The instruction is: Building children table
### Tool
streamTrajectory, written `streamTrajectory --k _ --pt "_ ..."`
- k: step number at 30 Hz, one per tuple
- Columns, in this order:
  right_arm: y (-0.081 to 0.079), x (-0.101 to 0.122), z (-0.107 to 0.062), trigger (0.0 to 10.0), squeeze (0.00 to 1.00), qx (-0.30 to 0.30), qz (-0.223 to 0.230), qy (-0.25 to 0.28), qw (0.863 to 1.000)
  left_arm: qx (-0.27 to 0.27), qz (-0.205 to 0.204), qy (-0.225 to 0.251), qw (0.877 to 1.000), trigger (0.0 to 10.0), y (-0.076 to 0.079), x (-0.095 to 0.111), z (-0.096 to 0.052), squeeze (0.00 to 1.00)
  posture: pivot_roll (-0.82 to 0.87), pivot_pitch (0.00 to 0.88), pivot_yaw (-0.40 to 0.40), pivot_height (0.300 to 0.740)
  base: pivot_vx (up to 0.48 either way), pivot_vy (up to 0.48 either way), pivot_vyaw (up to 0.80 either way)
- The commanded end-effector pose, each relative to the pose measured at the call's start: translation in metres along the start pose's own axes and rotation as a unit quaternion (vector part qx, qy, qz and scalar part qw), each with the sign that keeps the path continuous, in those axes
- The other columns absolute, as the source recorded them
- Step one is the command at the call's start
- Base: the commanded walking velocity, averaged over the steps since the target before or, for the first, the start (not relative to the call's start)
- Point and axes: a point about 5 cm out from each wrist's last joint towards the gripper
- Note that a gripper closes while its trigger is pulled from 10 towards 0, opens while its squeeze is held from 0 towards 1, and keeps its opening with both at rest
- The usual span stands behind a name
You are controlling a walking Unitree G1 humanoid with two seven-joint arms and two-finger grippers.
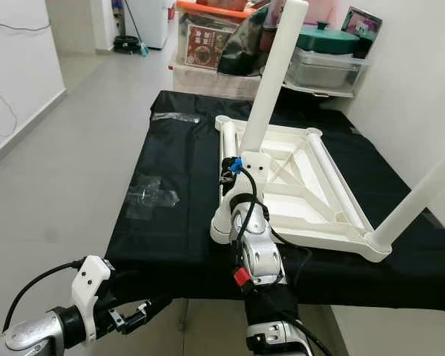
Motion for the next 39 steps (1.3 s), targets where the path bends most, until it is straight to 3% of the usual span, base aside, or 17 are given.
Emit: streamTrajectory --k 1,32,33,34,35,39 --pt "0.0068 0.0014 -0.0011 0.0 0.00 -0.013 -0.013 0.006 1.000 -0.008 0.000 -0.002 1.000 10.0 0.0029 -0.0014 0.0026 0.00 0.07 0.000 -0.129 0.740 0.000 0.000 0.00" --pt "0.0064 -0.0003 -0.0020 0.3 0.00 -0.011 -0.029 0.003 1.000 -0.009 0.004 -0.002 1.000 10.0 0.0017 -0.0008 0.0032 0.00 0.07 0.000 -0.128 0.740 0.000 0.000 0.00" --pt "0.0062 -0.0005 -0.0018 3.1 0.00 -0.011 -0.031 0.001 0.999 -0.010 0.004 -0.002 1.000 10.0 0.0018 -0.0007 0.0032 0.00 0.07 0.000 -0.128 0.740 0.000 0.000 0.00" --pt "0.0062 -0.0005 -0.0018 3.1 0.00 -0.011 -0.031 0.001 0.999 -0.010 0.004 -0.002 1.000 10.0 0.0018 -0.0007 0.0032 0.00 0.07 0.000 -0.128 0.740 0.000 0.000 0.00" --pt "0.0057 -0.0004 -0.0013 10.0 0.00 -0.010 -0.031 -0.001 0.999 -0.010 0.003 -0.002 1.000 10.0 0.0020 -0.0006 0.0033 0.00 0.07 0.000 -0.128 0.740 0.000 0.000 0.00" --pt "0.0058 0.0007 -0.0002 10.0 0.00 -0.010 -0.032 -0.004 0.999 -0.011 0.002 -0.001 1.000 10.0 0.0026 -0.0006 0.0037 0.00 0.07 0.000 -0.130 0.740 0.000 0.000 0.00"
Point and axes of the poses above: a point about 5 cm out from each wrist's last joint towards the gripper, its own z axis pointing out of the wrist towards the gripper, its own x axis along the axis of the wrist's last joint, y = z × x, and after that the axes turned 3 degrees about z, right-handed
